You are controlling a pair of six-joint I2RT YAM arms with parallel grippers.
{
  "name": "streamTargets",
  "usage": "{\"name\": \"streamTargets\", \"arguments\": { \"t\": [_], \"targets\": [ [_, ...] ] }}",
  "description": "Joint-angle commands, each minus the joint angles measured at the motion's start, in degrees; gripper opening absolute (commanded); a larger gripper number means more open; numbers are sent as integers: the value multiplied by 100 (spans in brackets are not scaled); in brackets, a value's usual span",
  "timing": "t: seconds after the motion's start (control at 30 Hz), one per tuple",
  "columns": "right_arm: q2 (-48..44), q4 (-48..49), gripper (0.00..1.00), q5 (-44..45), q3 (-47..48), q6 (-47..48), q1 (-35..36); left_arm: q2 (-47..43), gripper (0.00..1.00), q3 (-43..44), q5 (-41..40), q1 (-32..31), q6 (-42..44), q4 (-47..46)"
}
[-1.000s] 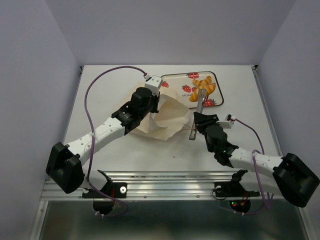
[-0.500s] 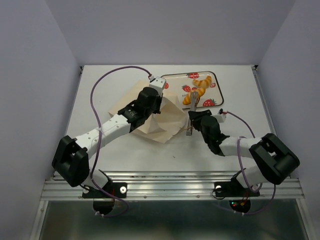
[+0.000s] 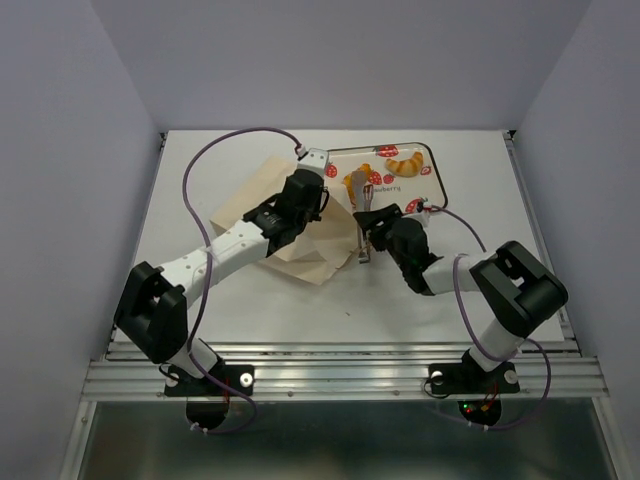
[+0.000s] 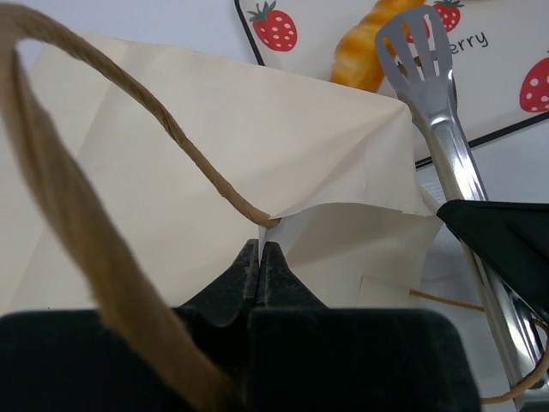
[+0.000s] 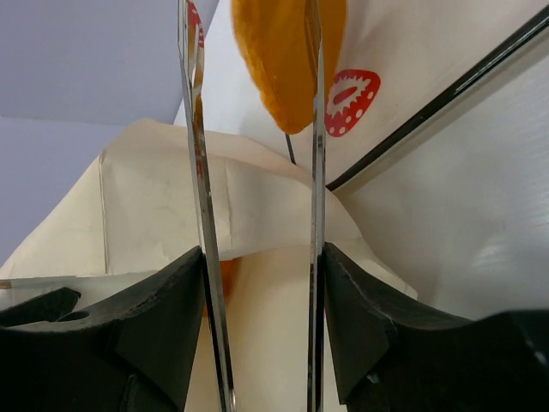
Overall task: Take the fake bread out of the paper bag
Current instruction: Place the fake bread in the container.
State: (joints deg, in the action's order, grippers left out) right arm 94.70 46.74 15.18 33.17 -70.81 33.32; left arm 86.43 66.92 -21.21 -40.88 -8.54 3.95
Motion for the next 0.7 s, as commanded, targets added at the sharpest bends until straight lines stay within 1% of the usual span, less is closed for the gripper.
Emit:
{"name": "streamTargets", "arguments": {
  "t": [0.0,0.03,0.07,0.1,0.17,0.37,0.43,0.5,0.67],
  "targets": [
    [32,205,60,-147,252,163,-36,58,0,287,-374,1,-131,203],
    [-21,143,63,-147,243,181,-88,110,0,322,-410,1,-131,221],
    [-21,47,63,-147,243,190,-89,137,0,340,-445,1,-148,229],
    [-187,-416,66,-234,286,277,-89,250,0,470,-550,1,-183,334],
    [-293,-533,66,-313,287,295,-89,277,0,506,-585,-7,-201,387],
    [-846,-1333,65,-603,278,742,-89,339,0,682,-630,10,-271,441],
    [-961,-1361,64,-534,191,840,-89,295,0,691,-630,10,-245,432],
    [-1084,-1159,64,-429,6,972,-89,217,0,639,-577,10,-228,405],
    [-1366,-817,64,-226,-38,1410,-89,-21,0,428,-577,10,-131,353]
  ]
}}
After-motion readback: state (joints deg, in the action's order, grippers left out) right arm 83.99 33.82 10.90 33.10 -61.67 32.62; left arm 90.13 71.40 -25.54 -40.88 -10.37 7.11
